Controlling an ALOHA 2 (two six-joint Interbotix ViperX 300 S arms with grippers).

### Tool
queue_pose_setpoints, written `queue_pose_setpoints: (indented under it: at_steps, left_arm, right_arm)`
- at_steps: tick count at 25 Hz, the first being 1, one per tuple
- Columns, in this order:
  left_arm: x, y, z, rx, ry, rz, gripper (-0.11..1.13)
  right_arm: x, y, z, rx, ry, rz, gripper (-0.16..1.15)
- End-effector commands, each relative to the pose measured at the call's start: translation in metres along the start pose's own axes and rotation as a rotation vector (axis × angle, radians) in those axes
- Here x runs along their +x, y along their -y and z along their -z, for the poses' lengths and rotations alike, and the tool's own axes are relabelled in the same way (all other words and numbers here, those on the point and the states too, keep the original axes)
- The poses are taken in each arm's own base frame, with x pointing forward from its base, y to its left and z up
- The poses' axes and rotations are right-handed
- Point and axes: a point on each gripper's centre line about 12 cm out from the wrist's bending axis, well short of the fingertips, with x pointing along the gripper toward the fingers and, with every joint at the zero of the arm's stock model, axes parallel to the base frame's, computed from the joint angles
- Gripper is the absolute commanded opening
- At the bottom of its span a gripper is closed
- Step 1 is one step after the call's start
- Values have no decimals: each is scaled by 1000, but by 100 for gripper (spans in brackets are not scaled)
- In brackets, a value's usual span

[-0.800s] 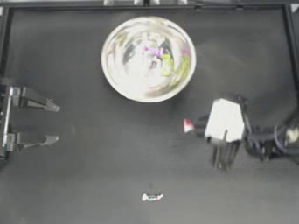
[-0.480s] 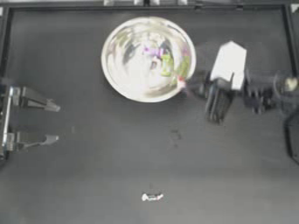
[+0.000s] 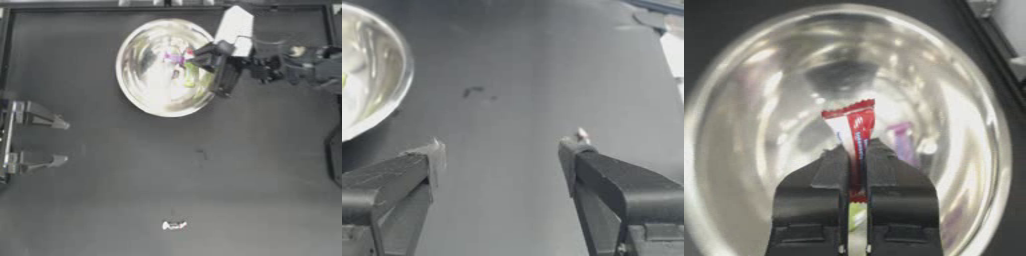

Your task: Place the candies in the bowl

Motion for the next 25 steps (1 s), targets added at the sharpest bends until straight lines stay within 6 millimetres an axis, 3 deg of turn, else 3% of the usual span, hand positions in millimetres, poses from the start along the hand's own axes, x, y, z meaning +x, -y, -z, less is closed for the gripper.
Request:
queue_pose_setpoints:
  at_steps: [1,5,8,15,20,25]
  left_arm:
    - [3,1,-2,-14,3,2,98]
    - [3,0,-1,-18,1,2,98]
    - [3,0,0,-17,-3,-1,98]
    - [4,-1,2,-17,-9,-2,98]
    - [4,-1,3,-14,-13,-3,98]
    - [4,-1,2,-4,-19,-4,98]
  right_arm:
    - [18,3,-11,-29,9,8,29]
    - [37,4,-9,-33,-12,5,31]
    - [43,6,-8,-28,-16,4,42]
    - [43,4,-12,25,40,-108,108]
    - [26,1,-20,62,90,-150,98]
    - [-16,-9,-28,67,169,-204,98]
